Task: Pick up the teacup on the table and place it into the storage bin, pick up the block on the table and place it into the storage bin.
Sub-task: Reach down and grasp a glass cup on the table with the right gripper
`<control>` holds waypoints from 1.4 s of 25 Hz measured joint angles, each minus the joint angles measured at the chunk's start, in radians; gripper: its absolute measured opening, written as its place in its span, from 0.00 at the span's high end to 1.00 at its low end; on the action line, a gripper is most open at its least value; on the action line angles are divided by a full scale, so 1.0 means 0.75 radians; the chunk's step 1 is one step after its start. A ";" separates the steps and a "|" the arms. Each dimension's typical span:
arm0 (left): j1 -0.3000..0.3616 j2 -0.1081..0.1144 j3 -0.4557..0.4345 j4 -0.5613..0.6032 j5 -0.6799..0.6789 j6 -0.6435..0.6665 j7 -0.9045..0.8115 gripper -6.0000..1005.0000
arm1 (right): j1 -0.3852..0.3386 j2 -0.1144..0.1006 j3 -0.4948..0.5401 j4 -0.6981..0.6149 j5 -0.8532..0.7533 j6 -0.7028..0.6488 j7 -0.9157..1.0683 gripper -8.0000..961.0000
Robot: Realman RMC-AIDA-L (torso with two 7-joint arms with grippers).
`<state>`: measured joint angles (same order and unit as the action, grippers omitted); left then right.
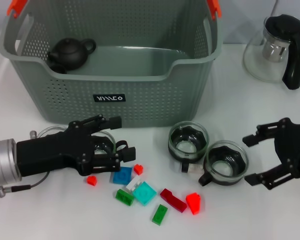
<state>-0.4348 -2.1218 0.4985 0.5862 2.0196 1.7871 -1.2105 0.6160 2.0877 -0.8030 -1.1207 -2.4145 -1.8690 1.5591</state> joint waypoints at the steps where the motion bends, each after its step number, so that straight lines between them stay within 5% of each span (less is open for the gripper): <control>1: 0.001 0.000 0.000 -0.005 0.000 0.000 -0.001 0.07 | 0.010 0.001 -0.006 -0.004 -0.036 -0.007 0.010 0.02; 14: 0.005 -0.001 0.000 -0.049 -0.001 -0.025 -0.002 0.07 | 0.072 0.009 -0.148 -0.008 -0.190 0.062 0.033 0.03; 35: 0.016 -0.006 0.000 -0.095 -0.046 -0.052 0.008 0.07 | 0.123 0.018 -0.718 0.068 -0.188 0.380 0.124 0.06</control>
<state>-0.4229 -2.1261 0.4985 0.5153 1.9848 1.7479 -1.2045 0.7083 2.1016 -1.3413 -1.0700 -2.5556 -1.5837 1.6523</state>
